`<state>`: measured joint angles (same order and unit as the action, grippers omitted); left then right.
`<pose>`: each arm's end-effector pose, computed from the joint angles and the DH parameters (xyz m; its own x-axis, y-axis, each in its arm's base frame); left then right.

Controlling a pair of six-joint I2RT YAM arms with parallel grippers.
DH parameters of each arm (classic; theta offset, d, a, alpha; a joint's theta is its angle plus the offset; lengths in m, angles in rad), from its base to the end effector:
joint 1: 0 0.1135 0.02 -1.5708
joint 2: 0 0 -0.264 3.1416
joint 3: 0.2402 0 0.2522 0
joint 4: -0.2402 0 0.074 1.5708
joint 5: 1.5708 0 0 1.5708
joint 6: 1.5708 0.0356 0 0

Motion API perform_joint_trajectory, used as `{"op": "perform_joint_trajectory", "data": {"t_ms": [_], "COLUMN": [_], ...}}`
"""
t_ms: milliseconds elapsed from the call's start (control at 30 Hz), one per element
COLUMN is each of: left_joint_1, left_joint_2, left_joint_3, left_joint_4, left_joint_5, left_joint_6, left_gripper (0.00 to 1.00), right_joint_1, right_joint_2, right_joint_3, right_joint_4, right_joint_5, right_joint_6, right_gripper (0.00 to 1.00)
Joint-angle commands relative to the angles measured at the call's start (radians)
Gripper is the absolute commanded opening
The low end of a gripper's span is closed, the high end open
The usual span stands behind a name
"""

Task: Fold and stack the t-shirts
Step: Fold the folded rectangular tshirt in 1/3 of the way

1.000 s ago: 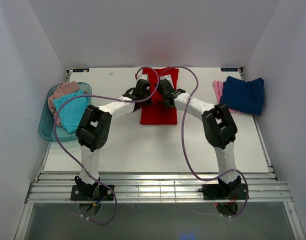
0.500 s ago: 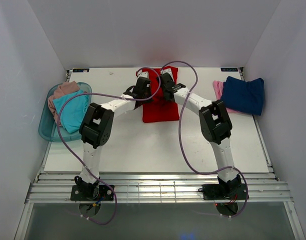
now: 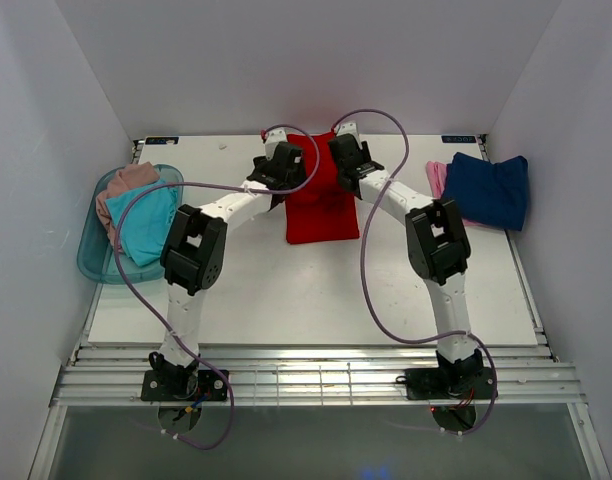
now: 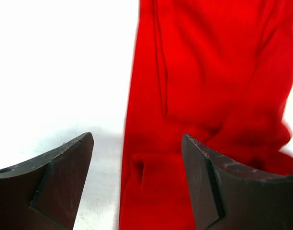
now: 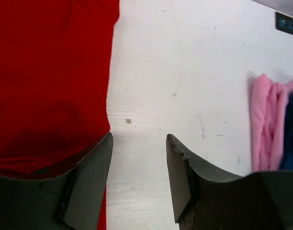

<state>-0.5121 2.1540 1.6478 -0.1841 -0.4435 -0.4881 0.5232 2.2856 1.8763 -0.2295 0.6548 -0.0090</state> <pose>0.4351 -0.2271 0.2000 -0.5626 -0.1697 -0.8091 -0.1241 0.9850 -0.1203 0.4645 0.2429 0.2095 -0.5167 -0.3063 -0.7995 0.0226 0.9286 -0.3703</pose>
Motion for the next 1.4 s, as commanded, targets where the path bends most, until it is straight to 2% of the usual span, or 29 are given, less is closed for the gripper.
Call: {"op": "perform_joint_trajectory", "data": {"t_ms": [0, 67, 133, 167, 200, 233, 267, 300, 567, 967, 1367], "left_joint_1": [0.007, 0.006, -0.003, -0.009, -0.028, -0.037, -0.054, -0.057, -0.066, -0.082, -0.092], "left_joint_2": [-0.105, -0.131, -0.138, -0.141, -0.14, -0.137, -0.132, -0.126, -0.12, -0.054, -0.091], "left_joint_3": [0.057, 0.029, 0.006, -0.023, -0.035, -0.045, -0.068, -0.081, -0.21, -0.295, -0.411], "left_joint_4": [-0.035, -0.034, -0.015, 0.004, 0.026, 0.032, 0.041, 0.06, 0.146, 0.176, 0.221], "left_joint_5": [-0.107, -0.011, 0.078, 0.169, 0.196, 0.216, 0.253, 0.273, 0.428, 0.48, 0.47], "left_joint_6": [-0.035, -0.069, -0.122, -0.125, -0.127, -0.13, -0.13, -0.13, -0.162, -0.161, -0.156], "left_gripper": [0.84, 0.82, 0.7, 0.6, 0.46, 0.16, 0.04, 0.0, 0.0, 0.0, 0.0], "right_joint_1": [0.004, 0.003, 0.003, 0.004, 0.003, 0.003, 0.003, 0.003, 0.0, 0.0, 0.0], "right_joint_2": [-0.199, -0.265, -0.297, -0.313, -0.316, -0.314, -0.307, -0.304, -0.23, -0.164, -0.196], "right_joint_3": [-0.1, -0.182, -0.226, -0.242, -0.253, -0.253, -0.252, -0.255, -0.246, -0.227, -0.351], "right_joint_4": [0.146, 0.142, 0.127, 0.119, 0.105, 0.076, 0.065, 0.059, 0.041, 0.022, 0.051], "right_joint_5": [0.037, -0.036, -0.108, -0.186, -0.222, -0.257, -0.321, -0.354, -0.595, -0.696, -0.736], "right_joint_6": [-0.04, -0.013, 0.033, 0.047, 0.073, 0.084, 0.093, 0.101, 0.182, 0.214, 0.239], "right_gripper": [0.55, 0.54, 0.47, 0.4, 0.2, 0.12, 0.08, 0.08, 0.08, 0.08, 0.08]}}
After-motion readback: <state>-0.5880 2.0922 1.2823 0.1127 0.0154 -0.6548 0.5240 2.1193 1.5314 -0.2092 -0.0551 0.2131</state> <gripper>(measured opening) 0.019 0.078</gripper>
